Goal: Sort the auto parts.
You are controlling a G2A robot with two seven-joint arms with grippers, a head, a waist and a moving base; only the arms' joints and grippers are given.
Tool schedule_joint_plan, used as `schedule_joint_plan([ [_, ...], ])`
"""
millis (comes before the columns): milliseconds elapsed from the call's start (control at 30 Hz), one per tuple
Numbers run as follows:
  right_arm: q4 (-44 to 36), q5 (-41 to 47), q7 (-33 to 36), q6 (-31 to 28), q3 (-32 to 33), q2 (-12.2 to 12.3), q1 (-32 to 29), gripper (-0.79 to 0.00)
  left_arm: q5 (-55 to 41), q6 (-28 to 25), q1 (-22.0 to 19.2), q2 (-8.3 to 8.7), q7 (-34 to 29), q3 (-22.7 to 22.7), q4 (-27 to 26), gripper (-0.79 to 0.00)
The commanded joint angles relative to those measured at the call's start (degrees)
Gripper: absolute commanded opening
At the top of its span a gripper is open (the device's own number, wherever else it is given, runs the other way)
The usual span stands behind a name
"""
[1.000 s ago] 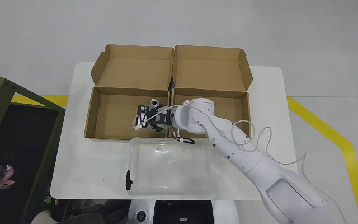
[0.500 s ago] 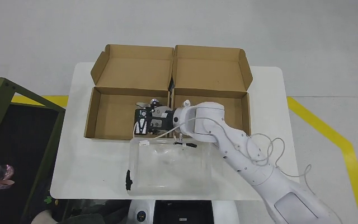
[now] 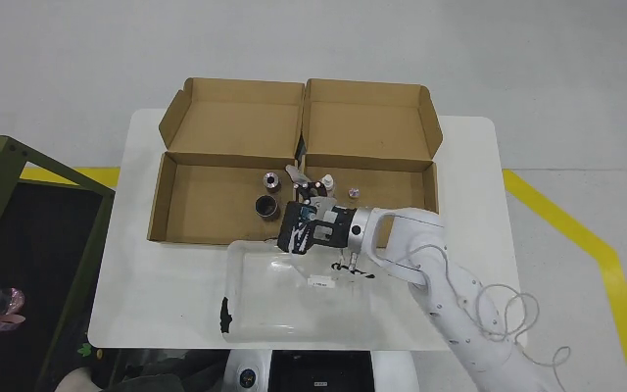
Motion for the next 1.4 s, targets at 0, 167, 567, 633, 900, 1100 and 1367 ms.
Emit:
schedule_joint_plan([
  [0,-1.82,-0.57,-1.29,-0.01,2.91,0.67,-2.82,0.000,0.00,0.00,0.00,0.00,0.00,0.00,0.00,0.000],
  [167,-4.91,-1.83,-4.46,0.23,9.50,2.07,-9.11,0.000,0.00,0.00,0.00,0.00,0.00,0.00,0.00,0.000],
  [567,-8.05,-5.60,-16.66,5.79,23.39,4.38,-23.31,0.000,0.00,0.00,0.00,0.00,0.00,0.00,0.00,0.000],
  [633,-7.84,-5.80,-18.79,6.80,25.13,4.61,-25.47,0.000,0.00,0.00,0.00,0.00,0.00,0.00,0.00,0.000],
  [900,-7.05,-4.64,-24.62,9.79,32.64,5.44,-32.54,0.000,0.00,0.00,0.00,0.00,0.00,0.00,0.00,0.000],
  [1100,-7.25,-3.60,-27.43,11.46,36.39,5.79,-36.66,0.000,0.00,0.00,0.00,0.00,0.00,0.00,0.00,0.000],
  [1367,-7.58,-3.19,-29.44,12.27,39.28,6.17,-39.89,0.000,0.00,0.00,0.00,0.00,0.00,0.00,0.00,0.000],
])
